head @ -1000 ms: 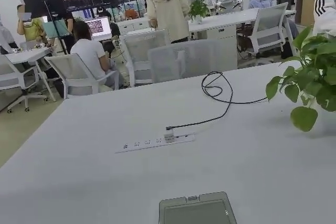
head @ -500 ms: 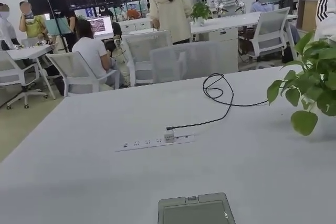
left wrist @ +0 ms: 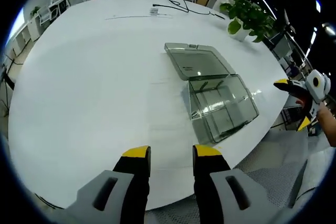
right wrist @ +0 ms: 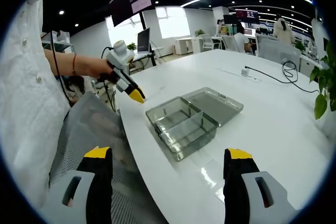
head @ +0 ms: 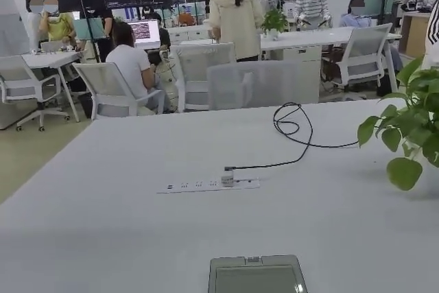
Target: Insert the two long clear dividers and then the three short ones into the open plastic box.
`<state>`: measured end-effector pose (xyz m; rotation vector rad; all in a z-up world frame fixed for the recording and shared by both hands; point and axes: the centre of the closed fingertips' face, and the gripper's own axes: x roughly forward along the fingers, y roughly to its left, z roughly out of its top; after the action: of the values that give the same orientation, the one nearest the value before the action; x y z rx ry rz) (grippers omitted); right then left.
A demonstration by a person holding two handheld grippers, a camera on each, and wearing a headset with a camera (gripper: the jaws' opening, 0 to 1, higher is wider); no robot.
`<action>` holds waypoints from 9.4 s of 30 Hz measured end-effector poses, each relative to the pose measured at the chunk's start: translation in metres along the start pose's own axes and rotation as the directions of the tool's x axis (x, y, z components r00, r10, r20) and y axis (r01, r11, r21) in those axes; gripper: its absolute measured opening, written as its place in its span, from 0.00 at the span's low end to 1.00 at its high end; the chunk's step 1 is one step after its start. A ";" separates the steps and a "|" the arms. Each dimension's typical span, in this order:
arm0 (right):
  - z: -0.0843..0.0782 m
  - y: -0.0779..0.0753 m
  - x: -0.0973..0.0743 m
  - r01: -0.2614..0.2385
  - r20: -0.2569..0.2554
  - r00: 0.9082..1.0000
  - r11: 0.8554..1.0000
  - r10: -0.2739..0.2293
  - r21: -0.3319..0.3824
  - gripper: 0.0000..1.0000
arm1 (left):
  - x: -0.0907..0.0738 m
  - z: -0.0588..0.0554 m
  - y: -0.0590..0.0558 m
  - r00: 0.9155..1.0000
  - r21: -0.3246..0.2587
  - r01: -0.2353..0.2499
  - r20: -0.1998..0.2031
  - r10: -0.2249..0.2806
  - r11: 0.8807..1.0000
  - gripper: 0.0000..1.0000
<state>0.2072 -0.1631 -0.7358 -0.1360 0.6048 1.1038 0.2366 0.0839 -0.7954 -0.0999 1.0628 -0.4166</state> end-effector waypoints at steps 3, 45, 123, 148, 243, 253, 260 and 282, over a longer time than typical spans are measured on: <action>0.007 0.003 -0.002 0.004 0.008 1.000 1.000 -0.004 0.012 0.88 | -0.009 0.006 -0.011 0.998 -0.015 0.031 0.048 -0.030 0.999 0.30; 0.124 0.032 0.054 0.086 0.182 0.969 0.919 -0.167 0.385 0.25 | -0.056 0.066 -0.151 0.857 0.104 0.374 0.340 -0.387 0.921 0.30; 0.046 -0.014 0.133 0.495 -0.435 0.864 0.576 -0.252 0.651 0.07 | -0.044 -0.010 -0.091 0.758 0.635 0.461 0.080 -0.647 0.620 0.96; 0.024 -0.018 0.147 0.549 -0.509 0.823 0.580 -0.252 0.602 0.07 | -0.043 -0.007 -0.090 0.732 0.617 0.485 0.101 -0.674 0.620 0.95; 0.014 -0.010 0.023 -0.101 -0.345 0.935 0.994 0.083 -0.033 0.68 | -0.065 0.005 -0.086 0.839 0.526 0.270 0.282 -0.465 0.806 1.00; -0.038 -0.037 0.027 -0.242 -0.541 0.838 0.935 0.068 -0.258 0.65 | -0.062 0.003 -0.080 0.841 0.525 0.274 0.275 -0.465 0.806 1.00; -0.076 -0.063 0.036 -0.339 -0.662 0.749 0.866 0.012 -0.368 0.57 | -0.060 0.002 -0.075 0.844 0.521 0.276 0.271 -0.463 0.808 1.00; -0.096 -0.082 0.051 -0.422 -0.742 0.666 0.784 -0.072 -0.455 0.45 | -0.056 0.002 -0.068 0.843 0.496 0.278 0.284 -0.457 0.823 1.00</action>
<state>0.2562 -0.1978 -0.8581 -1.1607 0.9809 1.4168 0.1959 0.0428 -0.7288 0.0110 0.5223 -0.9505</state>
